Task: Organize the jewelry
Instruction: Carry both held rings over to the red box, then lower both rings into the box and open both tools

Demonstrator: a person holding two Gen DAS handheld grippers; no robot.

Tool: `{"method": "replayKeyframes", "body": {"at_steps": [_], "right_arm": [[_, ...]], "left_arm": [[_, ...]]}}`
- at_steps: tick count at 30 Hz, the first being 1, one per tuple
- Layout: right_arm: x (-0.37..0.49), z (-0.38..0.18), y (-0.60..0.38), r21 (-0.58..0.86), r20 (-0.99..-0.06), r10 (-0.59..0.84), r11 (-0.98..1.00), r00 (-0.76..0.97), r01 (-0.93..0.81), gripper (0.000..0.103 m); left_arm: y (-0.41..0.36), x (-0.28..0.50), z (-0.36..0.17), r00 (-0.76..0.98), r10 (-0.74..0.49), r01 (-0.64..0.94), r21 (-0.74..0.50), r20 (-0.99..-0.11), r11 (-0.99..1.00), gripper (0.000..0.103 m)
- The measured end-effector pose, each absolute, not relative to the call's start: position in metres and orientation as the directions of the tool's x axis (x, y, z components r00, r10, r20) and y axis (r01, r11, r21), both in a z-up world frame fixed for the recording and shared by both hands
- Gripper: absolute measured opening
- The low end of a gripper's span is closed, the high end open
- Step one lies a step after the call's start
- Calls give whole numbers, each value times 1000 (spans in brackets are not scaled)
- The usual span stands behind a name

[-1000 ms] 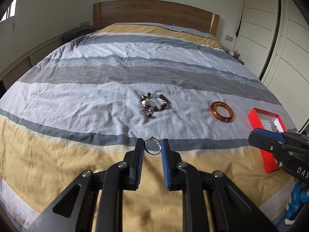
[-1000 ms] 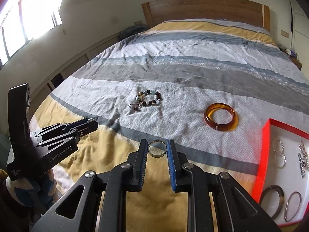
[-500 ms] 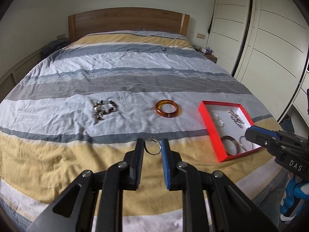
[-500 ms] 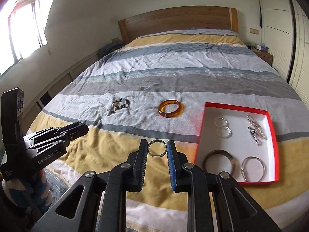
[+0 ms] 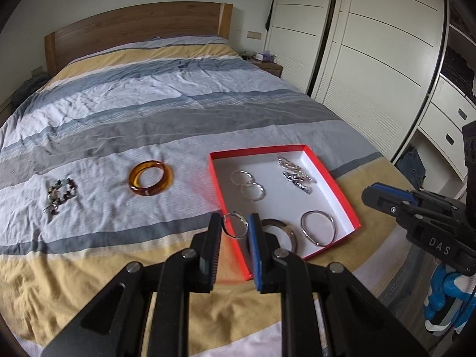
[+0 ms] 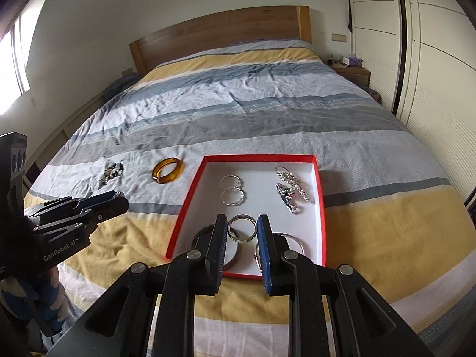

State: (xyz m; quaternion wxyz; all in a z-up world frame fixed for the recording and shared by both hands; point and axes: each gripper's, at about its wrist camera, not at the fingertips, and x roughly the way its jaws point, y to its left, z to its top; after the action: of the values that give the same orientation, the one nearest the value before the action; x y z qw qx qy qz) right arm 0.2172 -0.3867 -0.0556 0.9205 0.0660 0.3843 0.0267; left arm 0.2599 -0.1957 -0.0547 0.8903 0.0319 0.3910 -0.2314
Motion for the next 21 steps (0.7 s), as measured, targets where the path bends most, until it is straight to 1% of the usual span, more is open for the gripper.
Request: {"method": "replayKeyframes", "body": {"at_steps": [6,15,21], "right_arm": [[250,-92,-405,148,-741,104,989,663,10,20],[298,-137,-420,140,-780,107,990,617,5,20],[313,-155,-423,143,-804,121,990,582,-9,20]], "left_arm": [[-236,287,-85,543,-385,472,-109,-746,875,17],[-265,328,-126,493,-380,476,-123,-782,871,17],[-275,336,-147,464,-371,483,-122,-805,867,17]]}}
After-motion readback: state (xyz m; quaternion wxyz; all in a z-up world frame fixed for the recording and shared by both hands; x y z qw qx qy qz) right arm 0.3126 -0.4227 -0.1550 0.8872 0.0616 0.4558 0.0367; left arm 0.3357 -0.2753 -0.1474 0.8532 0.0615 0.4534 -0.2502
